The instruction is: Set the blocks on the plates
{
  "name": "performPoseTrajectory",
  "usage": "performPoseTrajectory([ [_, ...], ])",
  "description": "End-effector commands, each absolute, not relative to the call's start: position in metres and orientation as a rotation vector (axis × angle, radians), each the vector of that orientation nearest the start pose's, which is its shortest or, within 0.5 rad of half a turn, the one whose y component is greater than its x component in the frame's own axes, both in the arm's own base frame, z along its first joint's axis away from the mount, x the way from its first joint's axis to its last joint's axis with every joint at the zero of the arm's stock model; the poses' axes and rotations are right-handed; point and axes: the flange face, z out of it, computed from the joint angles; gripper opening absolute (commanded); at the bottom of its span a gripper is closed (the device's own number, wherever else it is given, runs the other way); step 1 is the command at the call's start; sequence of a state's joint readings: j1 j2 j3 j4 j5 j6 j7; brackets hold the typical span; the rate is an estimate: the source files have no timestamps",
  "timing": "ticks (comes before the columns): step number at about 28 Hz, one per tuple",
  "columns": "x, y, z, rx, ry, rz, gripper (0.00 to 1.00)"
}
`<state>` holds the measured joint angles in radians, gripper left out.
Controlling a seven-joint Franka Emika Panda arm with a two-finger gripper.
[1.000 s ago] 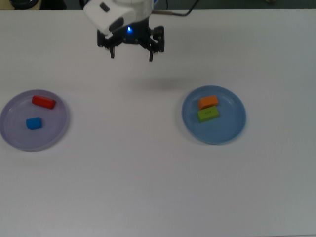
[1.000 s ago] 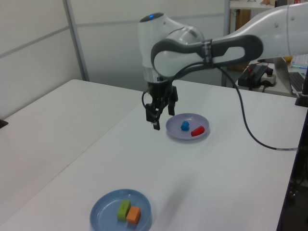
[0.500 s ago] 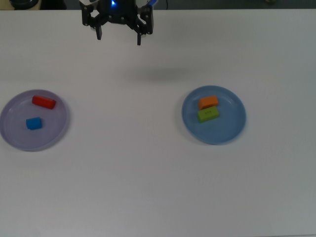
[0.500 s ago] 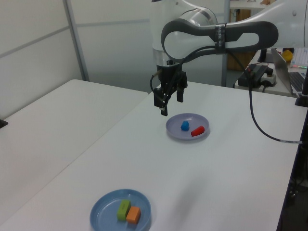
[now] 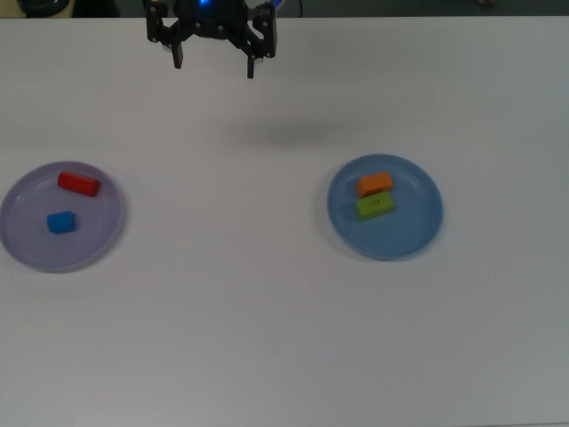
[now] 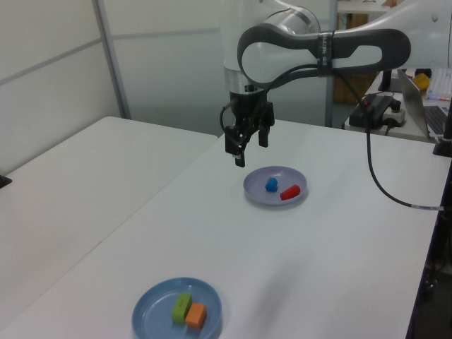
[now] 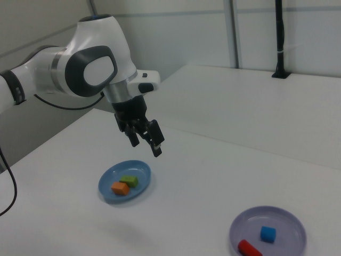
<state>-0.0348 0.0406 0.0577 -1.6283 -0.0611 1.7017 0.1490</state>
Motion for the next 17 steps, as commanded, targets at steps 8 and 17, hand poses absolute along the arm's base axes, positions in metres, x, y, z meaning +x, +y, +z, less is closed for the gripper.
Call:
performPoseTrajectory([
  [8,0.576,-0.002,0.612,-3.180,0.095,-0.117,1.00],
  [17,0.577,-0.001,0.619,-3.157,0.080,-0.137,1.00],
])
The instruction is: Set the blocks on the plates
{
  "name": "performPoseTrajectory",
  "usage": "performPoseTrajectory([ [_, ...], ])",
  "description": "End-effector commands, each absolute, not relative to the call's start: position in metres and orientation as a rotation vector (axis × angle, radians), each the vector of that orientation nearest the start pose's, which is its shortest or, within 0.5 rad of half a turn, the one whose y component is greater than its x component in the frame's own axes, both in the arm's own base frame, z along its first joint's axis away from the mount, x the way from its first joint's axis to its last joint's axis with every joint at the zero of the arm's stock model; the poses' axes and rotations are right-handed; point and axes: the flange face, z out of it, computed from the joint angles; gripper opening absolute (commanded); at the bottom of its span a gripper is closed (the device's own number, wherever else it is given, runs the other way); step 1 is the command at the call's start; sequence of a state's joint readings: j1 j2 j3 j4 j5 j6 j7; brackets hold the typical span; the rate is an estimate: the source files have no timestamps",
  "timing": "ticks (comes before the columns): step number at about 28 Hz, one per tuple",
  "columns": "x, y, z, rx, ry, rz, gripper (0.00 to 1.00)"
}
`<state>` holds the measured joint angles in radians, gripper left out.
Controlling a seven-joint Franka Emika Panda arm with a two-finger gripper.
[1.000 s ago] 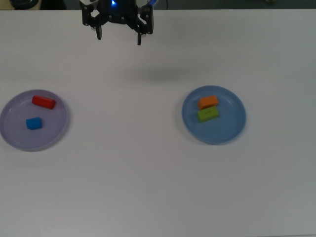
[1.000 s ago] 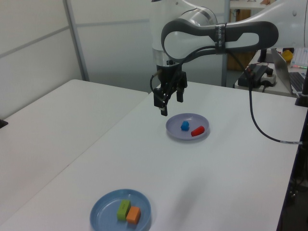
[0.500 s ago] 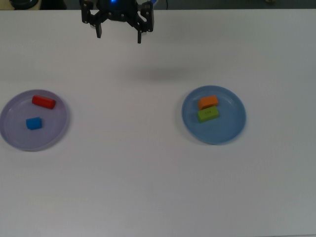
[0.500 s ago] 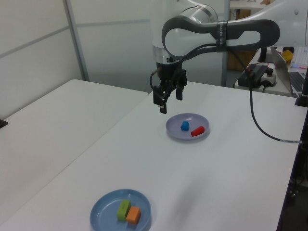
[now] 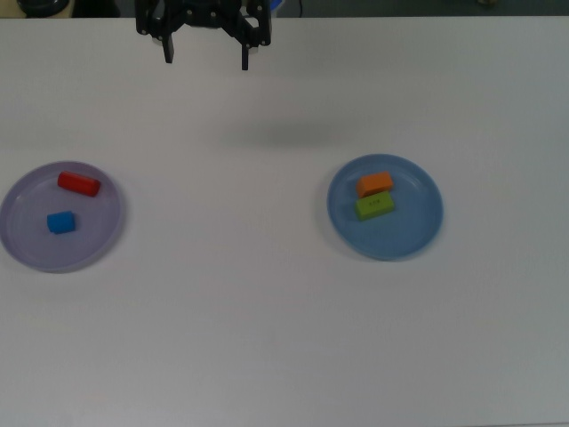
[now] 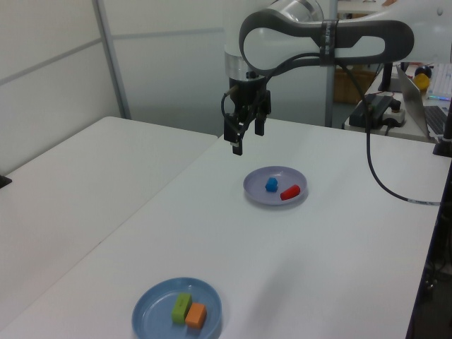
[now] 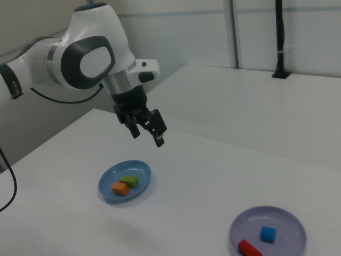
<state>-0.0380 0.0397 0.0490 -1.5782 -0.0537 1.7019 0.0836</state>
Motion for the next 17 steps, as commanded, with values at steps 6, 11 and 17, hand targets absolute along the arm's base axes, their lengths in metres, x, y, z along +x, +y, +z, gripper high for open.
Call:
performPoseTrajectory([
  [6,0.5770,0.0027,0.6171,-3.155,0.070,-0.132,1.00],
  [11,0.5770,0.0039,0.6178,-3.143,0.074,-0.133,1.00],
  [17,0.5767,0.0039,0.6176,-3.143,0.074,-0.128,1.00],
])
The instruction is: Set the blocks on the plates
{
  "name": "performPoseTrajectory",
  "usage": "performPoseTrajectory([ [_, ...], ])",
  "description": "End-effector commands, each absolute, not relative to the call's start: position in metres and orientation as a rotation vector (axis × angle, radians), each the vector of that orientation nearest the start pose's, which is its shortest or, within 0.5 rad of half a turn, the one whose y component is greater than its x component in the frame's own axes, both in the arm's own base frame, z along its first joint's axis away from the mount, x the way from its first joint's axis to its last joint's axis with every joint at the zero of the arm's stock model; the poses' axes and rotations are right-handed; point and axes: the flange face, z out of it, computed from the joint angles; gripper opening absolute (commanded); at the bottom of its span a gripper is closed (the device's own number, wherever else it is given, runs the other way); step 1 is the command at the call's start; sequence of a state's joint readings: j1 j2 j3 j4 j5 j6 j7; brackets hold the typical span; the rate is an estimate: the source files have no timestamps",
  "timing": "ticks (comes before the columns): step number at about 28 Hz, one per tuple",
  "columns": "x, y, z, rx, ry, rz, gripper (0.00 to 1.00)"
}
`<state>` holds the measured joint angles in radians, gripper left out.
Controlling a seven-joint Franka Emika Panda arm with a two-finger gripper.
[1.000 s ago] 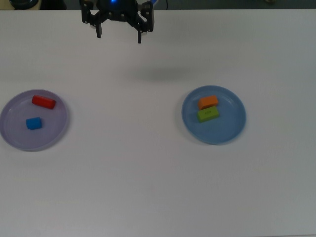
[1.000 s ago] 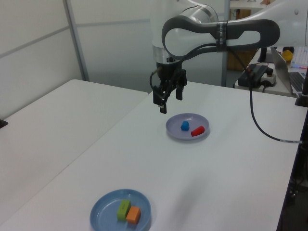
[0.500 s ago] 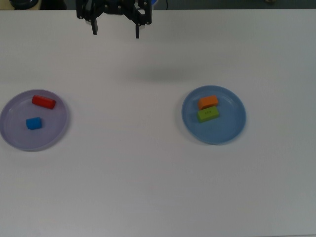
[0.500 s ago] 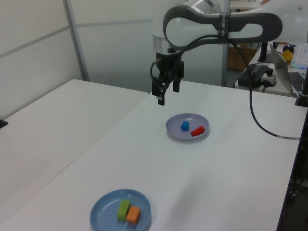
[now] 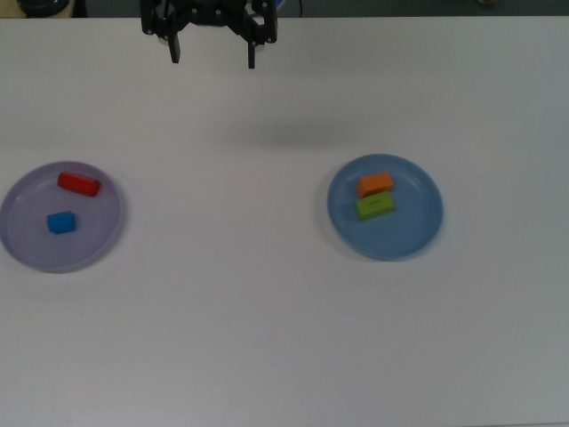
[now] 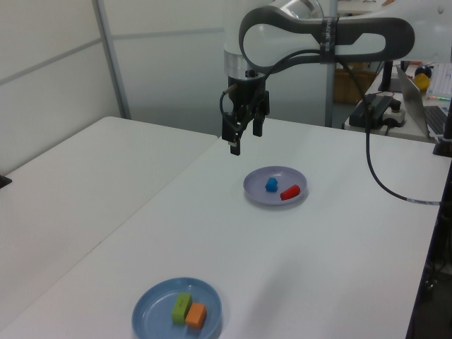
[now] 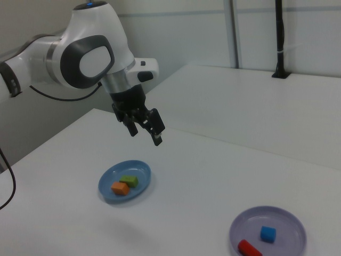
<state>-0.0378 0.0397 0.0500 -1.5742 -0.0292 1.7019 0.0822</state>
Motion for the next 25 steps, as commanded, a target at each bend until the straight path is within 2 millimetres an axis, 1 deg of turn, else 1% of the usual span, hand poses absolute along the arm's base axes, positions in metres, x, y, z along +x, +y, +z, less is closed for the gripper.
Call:
performPoseTrajectory([
  [1,0.576,0.004,0.618,-3.143,0.076,-0.126,1.00],
  [9,0.578,0.004,0.610,-3.143,0.098,-0.102,1.00],
  [13,0.576,0.005,0.606,-3.144,0.115,-0.054,1.00],
  [25,0.575,0.004,0.607,-3.146,0.115,-0.054,1.00],
])
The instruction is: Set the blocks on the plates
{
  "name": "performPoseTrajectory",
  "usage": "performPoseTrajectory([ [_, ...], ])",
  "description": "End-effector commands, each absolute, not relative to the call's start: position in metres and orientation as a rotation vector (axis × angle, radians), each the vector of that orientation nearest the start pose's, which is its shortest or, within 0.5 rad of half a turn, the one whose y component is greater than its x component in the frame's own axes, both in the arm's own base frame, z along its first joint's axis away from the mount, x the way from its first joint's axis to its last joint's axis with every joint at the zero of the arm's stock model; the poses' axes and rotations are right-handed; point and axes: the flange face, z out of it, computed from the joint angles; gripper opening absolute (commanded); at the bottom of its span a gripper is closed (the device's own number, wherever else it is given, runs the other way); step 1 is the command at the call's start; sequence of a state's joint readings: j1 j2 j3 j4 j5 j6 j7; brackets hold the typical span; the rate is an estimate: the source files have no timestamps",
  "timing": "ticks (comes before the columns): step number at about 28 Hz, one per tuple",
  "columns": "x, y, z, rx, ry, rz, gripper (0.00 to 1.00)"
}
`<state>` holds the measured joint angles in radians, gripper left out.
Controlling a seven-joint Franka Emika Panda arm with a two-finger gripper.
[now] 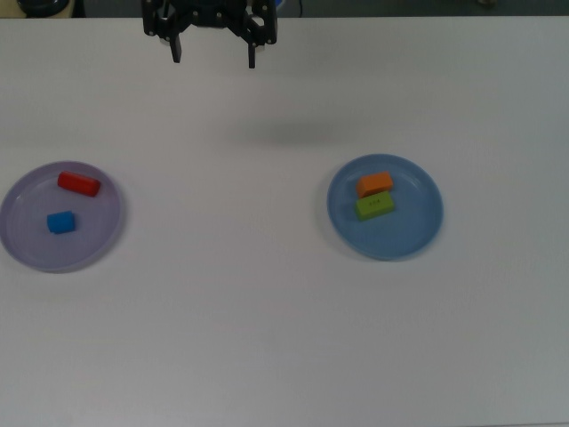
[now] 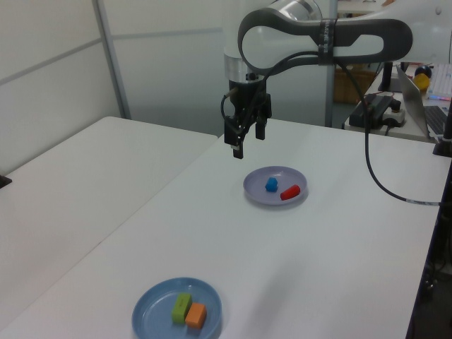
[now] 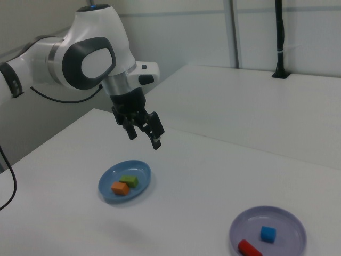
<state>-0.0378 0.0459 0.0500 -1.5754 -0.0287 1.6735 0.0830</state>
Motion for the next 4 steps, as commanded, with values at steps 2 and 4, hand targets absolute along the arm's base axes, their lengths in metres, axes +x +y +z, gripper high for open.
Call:
performPoseTrajectory([
  [2,0.5753,0.0036,0.6077,-3.146,0.117,-0.056,1.00],
  [4,0.5753,0.0045,0.6077,-3.146,0.115,-0.056,1.00],
])
